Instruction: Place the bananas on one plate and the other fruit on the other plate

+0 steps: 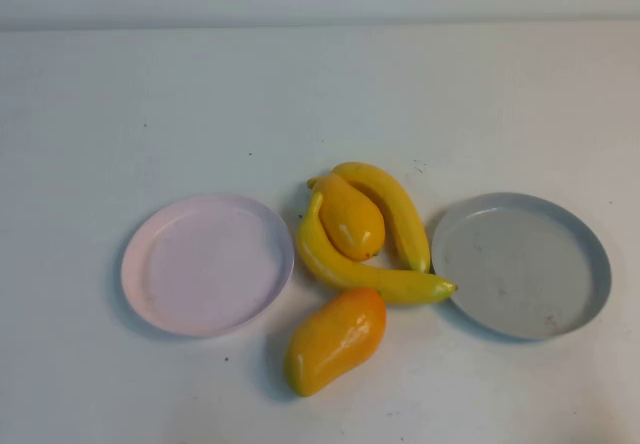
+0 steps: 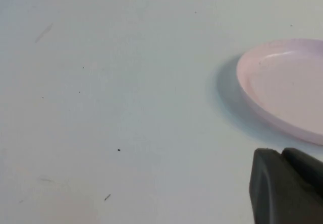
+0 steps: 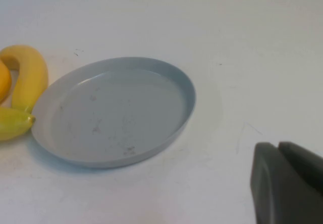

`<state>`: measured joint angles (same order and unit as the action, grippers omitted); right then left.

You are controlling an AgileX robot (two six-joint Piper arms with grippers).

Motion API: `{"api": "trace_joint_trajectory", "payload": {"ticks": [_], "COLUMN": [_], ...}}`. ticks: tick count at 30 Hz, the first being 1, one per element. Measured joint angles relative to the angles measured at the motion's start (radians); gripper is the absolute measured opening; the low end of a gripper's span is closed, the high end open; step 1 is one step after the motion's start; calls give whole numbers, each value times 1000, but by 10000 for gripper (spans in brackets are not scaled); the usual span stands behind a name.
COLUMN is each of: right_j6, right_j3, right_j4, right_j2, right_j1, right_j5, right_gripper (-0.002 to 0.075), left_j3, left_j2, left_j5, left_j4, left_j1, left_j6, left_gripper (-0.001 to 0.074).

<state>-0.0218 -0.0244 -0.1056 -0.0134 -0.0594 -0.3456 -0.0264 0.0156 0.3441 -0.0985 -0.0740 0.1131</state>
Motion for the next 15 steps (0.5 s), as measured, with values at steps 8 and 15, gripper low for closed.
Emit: {"api": "trace_joint_trajectory", "payload": {"ticks": [8,15], "right_j6": [0,0], "right_j3": [0,0], "right_j4": [0,0], "right_j2": [0,0], "right_j1": [0,0], "right_j5": [0,0], "right_gripper": [-17,-17], "left_j3": [0,0], "left_j2": [0,0], "left_j5": [-48,-107], "left_j4": [6,11], "left_j1": [0,0], "left_j6": [194,479], "left_gripper": [-1,-2]}}
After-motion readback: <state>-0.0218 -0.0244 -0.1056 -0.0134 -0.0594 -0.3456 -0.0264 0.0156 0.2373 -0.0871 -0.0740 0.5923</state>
